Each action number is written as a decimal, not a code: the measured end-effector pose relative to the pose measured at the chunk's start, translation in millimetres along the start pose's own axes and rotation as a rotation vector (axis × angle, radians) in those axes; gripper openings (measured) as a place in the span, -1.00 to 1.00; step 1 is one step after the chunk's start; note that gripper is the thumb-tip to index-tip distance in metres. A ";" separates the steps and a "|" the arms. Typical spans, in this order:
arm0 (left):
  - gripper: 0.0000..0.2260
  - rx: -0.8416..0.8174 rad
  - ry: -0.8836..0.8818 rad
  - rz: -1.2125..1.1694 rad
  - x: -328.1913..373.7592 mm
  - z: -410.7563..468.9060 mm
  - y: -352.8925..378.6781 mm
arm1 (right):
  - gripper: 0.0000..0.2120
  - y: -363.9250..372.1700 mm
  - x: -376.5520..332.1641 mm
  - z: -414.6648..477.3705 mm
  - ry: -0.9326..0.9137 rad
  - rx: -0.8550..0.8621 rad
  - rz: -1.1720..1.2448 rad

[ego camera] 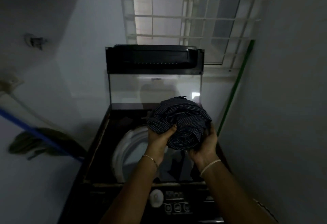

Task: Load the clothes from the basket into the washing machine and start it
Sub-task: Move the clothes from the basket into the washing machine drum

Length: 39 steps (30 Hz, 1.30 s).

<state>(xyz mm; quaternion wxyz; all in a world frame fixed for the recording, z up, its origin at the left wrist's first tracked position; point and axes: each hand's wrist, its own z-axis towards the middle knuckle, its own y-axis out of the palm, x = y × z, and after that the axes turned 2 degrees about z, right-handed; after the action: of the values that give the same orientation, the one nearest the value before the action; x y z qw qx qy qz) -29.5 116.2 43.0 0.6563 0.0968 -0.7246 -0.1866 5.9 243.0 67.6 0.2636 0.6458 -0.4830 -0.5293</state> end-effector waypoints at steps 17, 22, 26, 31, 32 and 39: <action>-0.60 0.134 -0.647 -0.360 -68.1 80.0 -124.5 | -0.50 -41.1 116.9 100.9 0.290 0.301 -0.259; -0.61 0.278 -0.814 -0.180 -112.2 116.7 -148.4 | -0.50 -70.4 134.8 142.1 0.399 0.380 -0.265; -0.60 0.313 -0.865 -0.100 -131.8 133.8 -153.6 | -0.53 -82.6 140.5 166.0 0.405 0.438 -0.298; -0.64 0.306 -0.880 -0.041 -148.4 143.2 -156.4 | -0.56 -93.6 138.2 177.4 0.420 0.493 -0.485; -0.71 0.295 -0.886 -0.018 -150.6 142.5 -155.9 | -0.58 -96.7 136.8 178.8 0.446 0.503 -0.504; -0.77 0.266 -0.876 0.008 -155.5 142.0 -156.2 | -0.71 -109.6 137.4 183.9 0.504 0.536 -0.585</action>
<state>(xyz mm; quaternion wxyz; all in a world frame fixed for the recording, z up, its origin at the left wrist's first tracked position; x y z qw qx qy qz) -167.4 54.0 -171.2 0.2704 0.0894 -0.9520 -0.1125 -132.6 193.5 -140.1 0.0361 0.9086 -0.3212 -0.2646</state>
